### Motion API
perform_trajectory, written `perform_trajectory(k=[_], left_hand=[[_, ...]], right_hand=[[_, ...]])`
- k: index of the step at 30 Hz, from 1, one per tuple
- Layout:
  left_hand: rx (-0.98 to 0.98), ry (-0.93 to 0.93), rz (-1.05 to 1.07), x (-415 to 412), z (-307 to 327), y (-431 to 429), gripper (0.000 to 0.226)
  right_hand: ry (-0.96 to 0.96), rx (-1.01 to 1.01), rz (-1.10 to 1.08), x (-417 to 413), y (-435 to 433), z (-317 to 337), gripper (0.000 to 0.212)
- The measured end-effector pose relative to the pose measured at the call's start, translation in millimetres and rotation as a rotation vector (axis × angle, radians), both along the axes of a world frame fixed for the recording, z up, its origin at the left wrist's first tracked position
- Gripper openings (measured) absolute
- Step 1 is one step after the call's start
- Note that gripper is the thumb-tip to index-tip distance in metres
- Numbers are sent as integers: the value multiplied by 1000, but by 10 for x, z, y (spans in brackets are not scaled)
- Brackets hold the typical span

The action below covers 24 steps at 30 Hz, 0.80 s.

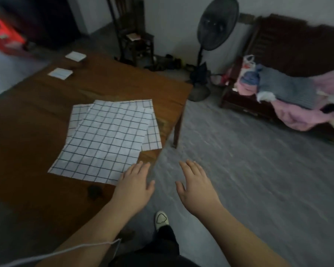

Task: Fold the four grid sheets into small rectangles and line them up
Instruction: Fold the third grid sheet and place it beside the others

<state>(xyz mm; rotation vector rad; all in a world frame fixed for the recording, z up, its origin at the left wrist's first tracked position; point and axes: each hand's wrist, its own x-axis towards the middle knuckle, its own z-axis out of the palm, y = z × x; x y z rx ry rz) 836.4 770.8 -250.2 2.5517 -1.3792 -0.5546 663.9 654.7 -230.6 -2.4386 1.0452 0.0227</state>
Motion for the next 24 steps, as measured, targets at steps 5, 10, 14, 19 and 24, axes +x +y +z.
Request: perform_trajectory(k=[5, 10, 14, 19, 24], left_hand=[[26, 46, 170, 500, -84, -307, 65], [1, 50, 349, 821, -78, -389, 62], [46, 87, 542, 993, -316, -325, 60], [120, 117, 757, 958, -555, -475, 58], [186, 164, 905, 948, -648, -874, 60]], right_hand=[[30, 22, 191, 729, -552, -113, 63], [51, 66, 331, 1334, -878, -251, 61], [72, 76, 500, 1821, -1115, -455, 59], [118, 112, 695, 2282, -1467, -673, 56], [182, 30, 960, 2502, -1752, -950, 48]])
